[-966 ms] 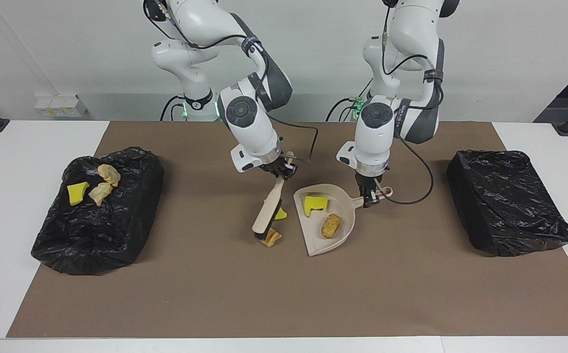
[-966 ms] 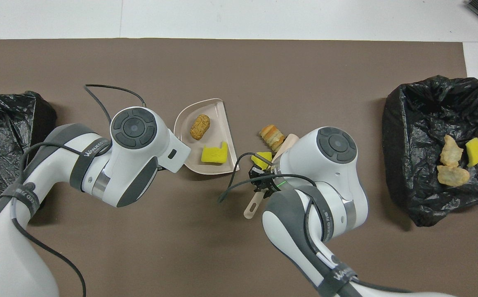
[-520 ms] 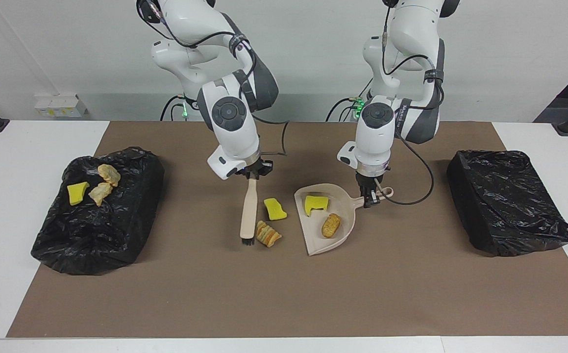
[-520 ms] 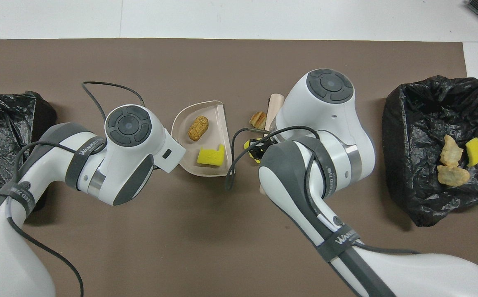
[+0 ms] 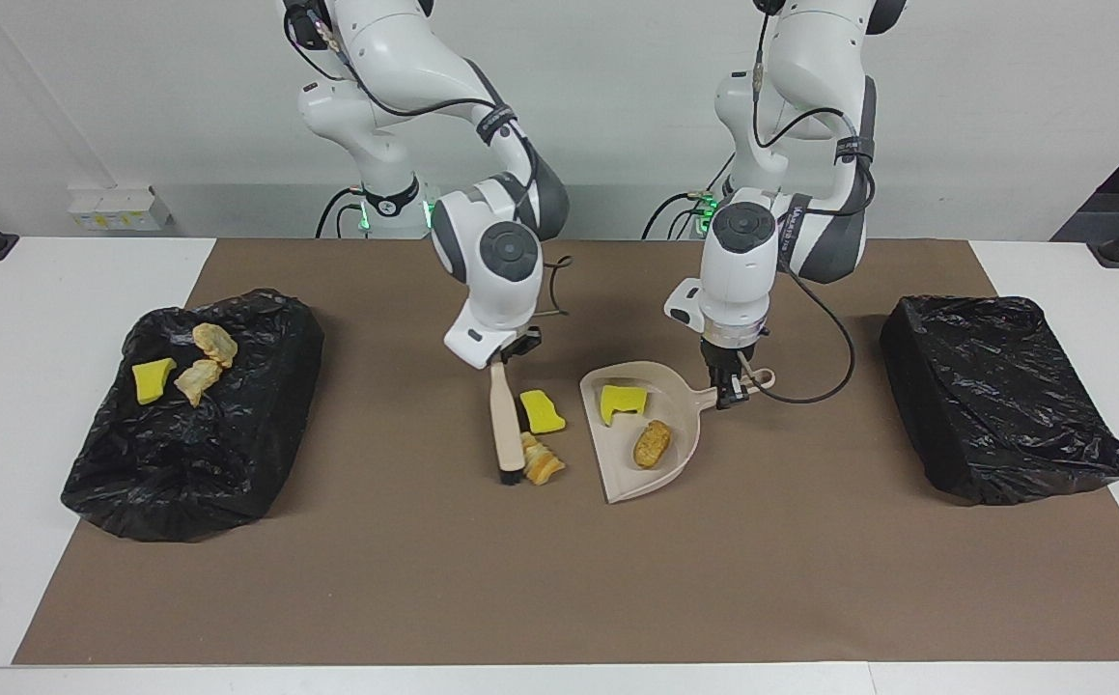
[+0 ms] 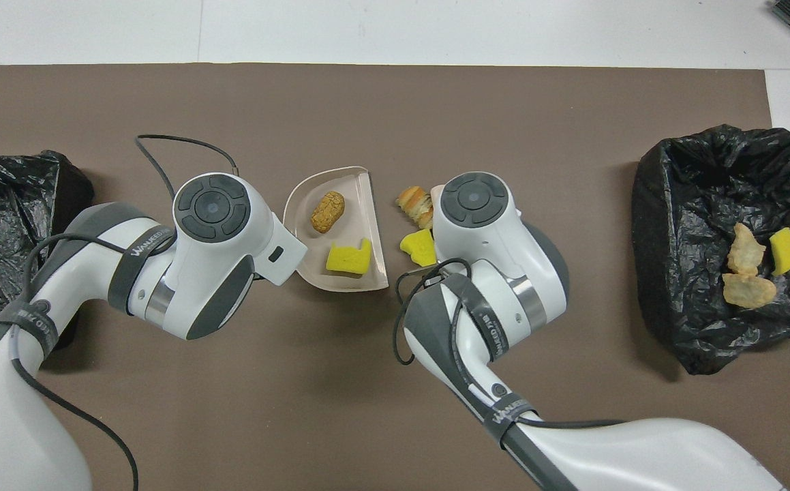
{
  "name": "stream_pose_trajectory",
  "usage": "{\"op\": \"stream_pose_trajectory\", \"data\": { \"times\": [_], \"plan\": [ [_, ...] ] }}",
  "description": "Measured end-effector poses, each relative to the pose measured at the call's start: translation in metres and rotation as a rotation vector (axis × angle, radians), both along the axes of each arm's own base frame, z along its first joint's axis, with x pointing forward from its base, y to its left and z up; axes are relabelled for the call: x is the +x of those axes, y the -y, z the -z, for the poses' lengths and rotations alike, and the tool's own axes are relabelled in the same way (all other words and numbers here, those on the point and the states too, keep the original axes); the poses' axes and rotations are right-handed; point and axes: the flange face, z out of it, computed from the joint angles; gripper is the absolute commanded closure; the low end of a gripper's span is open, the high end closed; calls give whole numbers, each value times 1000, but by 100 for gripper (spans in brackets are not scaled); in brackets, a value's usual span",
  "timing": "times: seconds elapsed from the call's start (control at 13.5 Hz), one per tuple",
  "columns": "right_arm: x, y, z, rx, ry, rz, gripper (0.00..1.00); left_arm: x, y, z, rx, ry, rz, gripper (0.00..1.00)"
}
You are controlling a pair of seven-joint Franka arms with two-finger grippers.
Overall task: Sweep and dump trash in bin
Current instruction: 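Sweep the bread and sponge into the left gripper's dustpan with the brush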
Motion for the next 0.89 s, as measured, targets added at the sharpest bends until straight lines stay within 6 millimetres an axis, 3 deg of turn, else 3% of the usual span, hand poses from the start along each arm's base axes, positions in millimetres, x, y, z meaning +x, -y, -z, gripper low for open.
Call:
{"op": "stream_pose_trajectory", "data": {
  "times": [0.22, 0.37, 0.59, 0.89],
  "plan": [
    [-23, -63, -9, 154, 17, 37, 100, 0, 0, 0, 0, 0, 0, 100],
    [-23, -92, -25, 286, 39, 96, 100, 0, 0, 0, 0, 0, 0, 100],
    [-15, -90, -28, 303, 40, 122, 100, 0, 0, 0, 0, 0, 0, 100],
    [-10, -57, -30, 196, -45, 119, 100, 0, 0, 0, 0, 0, 0, 100]
  ]
}}
